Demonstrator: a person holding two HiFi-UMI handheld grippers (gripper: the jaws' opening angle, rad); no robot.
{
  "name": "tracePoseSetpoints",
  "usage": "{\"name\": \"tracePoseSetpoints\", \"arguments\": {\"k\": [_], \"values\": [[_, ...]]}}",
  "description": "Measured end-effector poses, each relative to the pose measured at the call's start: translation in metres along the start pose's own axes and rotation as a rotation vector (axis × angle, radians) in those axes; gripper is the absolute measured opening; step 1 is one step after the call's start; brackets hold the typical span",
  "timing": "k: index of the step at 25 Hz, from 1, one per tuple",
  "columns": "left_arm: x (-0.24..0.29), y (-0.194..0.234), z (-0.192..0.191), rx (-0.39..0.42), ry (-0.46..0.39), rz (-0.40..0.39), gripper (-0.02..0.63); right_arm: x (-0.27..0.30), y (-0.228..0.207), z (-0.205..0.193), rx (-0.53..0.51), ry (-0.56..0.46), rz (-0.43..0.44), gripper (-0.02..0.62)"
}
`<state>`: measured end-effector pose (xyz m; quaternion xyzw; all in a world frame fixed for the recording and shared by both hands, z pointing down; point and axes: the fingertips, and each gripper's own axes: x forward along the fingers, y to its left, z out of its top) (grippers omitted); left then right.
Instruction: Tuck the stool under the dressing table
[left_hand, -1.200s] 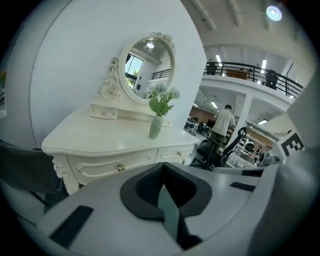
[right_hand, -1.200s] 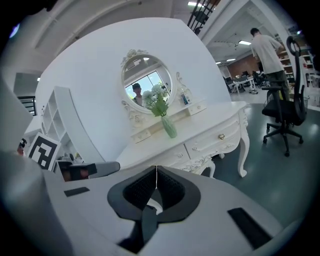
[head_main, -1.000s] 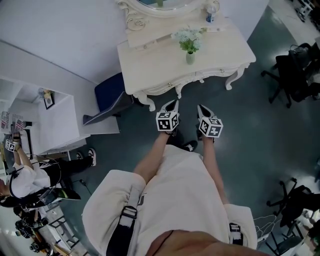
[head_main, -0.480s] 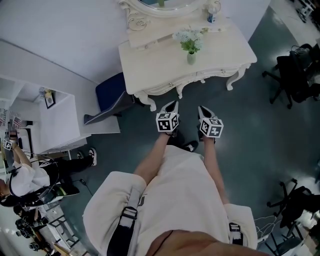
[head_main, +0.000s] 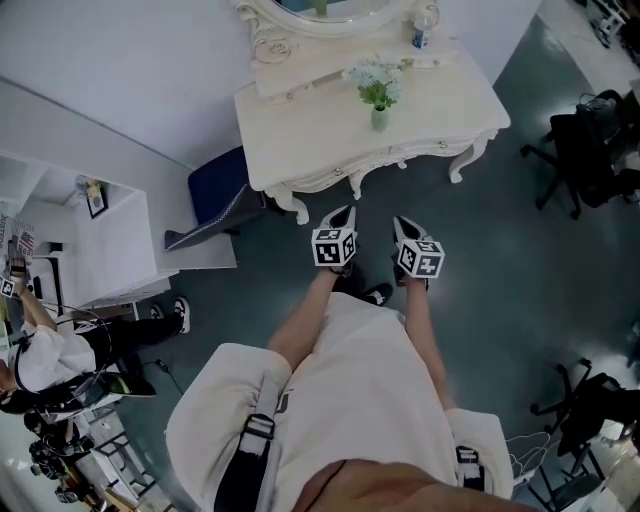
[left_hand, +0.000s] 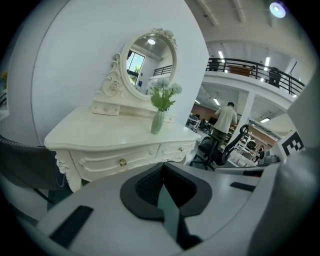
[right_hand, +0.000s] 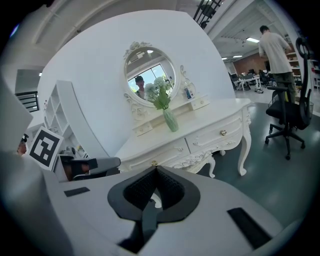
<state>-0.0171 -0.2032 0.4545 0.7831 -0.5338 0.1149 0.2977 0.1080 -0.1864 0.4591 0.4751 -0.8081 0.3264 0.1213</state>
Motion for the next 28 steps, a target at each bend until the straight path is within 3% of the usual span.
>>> {"name": "tracePoseSetpoints", "arguments": {"k": [28], "values": [[0.010,-0.030,-0.007,0.050,0.030,-0.034,0.015,-0.017,-0.011,-0.004,-0.011,0.003,0.010,0.043]]}}
